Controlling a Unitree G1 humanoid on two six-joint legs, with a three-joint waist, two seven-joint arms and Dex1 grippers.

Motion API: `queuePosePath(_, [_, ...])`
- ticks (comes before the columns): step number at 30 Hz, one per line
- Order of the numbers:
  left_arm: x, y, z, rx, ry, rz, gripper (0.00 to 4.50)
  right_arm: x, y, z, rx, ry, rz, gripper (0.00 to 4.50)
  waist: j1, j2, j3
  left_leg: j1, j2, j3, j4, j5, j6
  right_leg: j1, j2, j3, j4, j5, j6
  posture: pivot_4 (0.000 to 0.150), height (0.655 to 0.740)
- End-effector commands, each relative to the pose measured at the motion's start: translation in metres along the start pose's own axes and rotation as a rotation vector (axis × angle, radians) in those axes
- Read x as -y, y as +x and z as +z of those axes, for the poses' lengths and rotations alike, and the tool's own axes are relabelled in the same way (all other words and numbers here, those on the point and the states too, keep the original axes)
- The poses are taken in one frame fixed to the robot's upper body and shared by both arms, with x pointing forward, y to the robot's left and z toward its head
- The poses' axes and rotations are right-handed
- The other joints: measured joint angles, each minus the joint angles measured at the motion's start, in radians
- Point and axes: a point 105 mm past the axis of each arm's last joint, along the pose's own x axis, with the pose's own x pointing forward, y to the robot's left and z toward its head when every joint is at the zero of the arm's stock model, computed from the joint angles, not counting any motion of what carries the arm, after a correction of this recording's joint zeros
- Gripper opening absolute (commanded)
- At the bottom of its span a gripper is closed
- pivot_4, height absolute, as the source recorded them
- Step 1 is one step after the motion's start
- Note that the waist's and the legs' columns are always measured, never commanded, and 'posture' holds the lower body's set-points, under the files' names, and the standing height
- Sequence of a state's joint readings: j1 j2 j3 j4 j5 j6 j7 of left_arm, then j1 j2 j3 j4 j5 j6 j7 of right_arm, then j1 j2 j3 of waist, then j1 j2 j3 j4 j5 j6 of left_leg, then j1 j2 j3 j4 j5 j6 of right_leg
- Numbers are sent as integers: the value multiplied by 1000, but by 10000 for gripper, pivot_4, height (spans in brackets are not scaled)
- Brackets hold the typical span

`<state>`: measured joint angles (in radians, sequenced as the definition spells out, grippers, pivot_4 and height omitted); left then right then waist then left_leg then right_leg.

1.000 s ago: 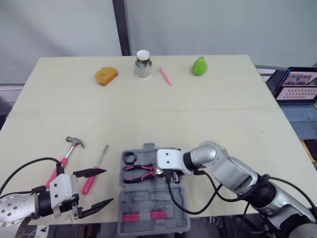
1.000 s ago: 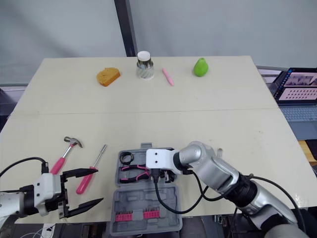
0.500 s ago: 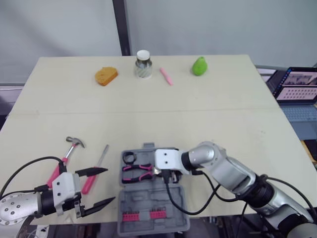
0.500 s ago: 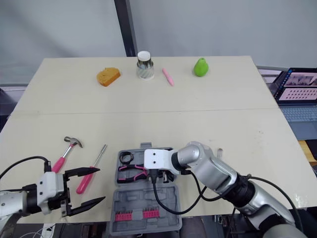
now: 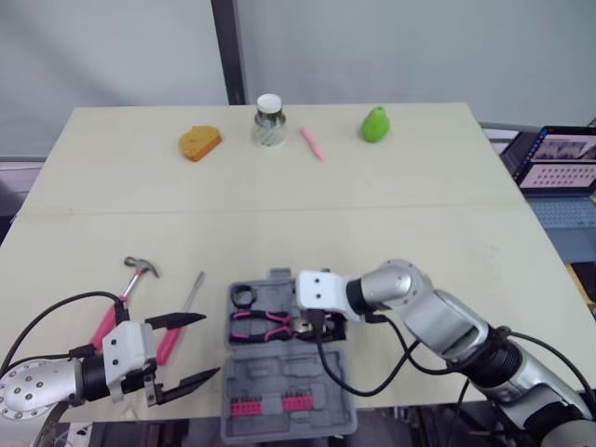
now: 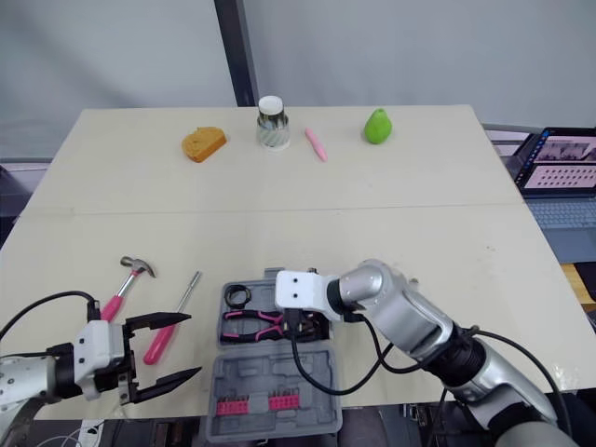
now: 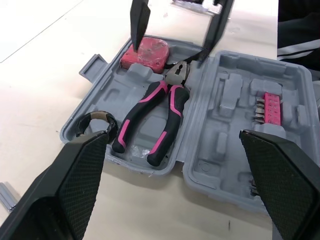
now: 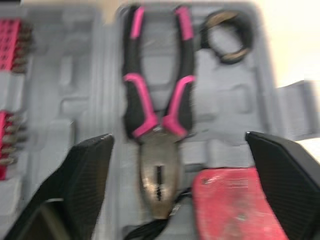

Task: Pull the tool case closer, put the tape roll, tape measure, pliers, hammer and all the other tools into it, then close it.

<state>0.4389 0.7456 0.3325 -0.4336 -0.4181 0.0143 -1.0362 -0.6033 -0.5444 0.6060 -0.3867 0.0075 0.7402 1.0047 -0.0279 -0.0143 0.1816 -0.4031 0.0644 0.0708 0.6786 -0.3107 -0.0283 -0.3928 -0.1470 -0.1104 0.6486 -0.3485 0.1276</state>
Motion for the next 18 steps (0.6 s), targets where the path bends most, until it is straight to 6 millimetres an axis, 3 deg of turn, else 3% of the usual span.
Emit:
queuePosePath(1, [0, 3, 5, 6, 29, -8, 45000, 6, -1, 16, 116, -8, -55, 34665, 0, 0, 0, 0, 0, 0, 0, 0, 0, 0, 0, 0, 0, 0, 0, 1500, 7400])
queuePosePath(4, [0, 4, 6, 9, 31, -7, 45000, 8, 6, 19, 170, 19, -78, 18217, 0, 0, 0, 0, 0, 0, 0, 0, 0, 0, 0, 0, 0, 0, 0, 1500, 7400])
queuePosePath(8, [-1, 5, 6, 12, 32, -6, 45000, 7, 17, 22, 231, 42, -85, 228, 0, 0, 0, 0, 0, 0, 0, 0, 0, 0, 0, 0, 5, 0, 0, 1500, 7400])
queuePosePath(18, [0, 6, 6, 11, 32, -1, 45000, 0, 43, 5, 237, 81, -62, 228, 0, 0, 0, 0, 0, 0, 0, 0, 0, 0, 0, 0, 5, 0, 0, 1500, 7400])
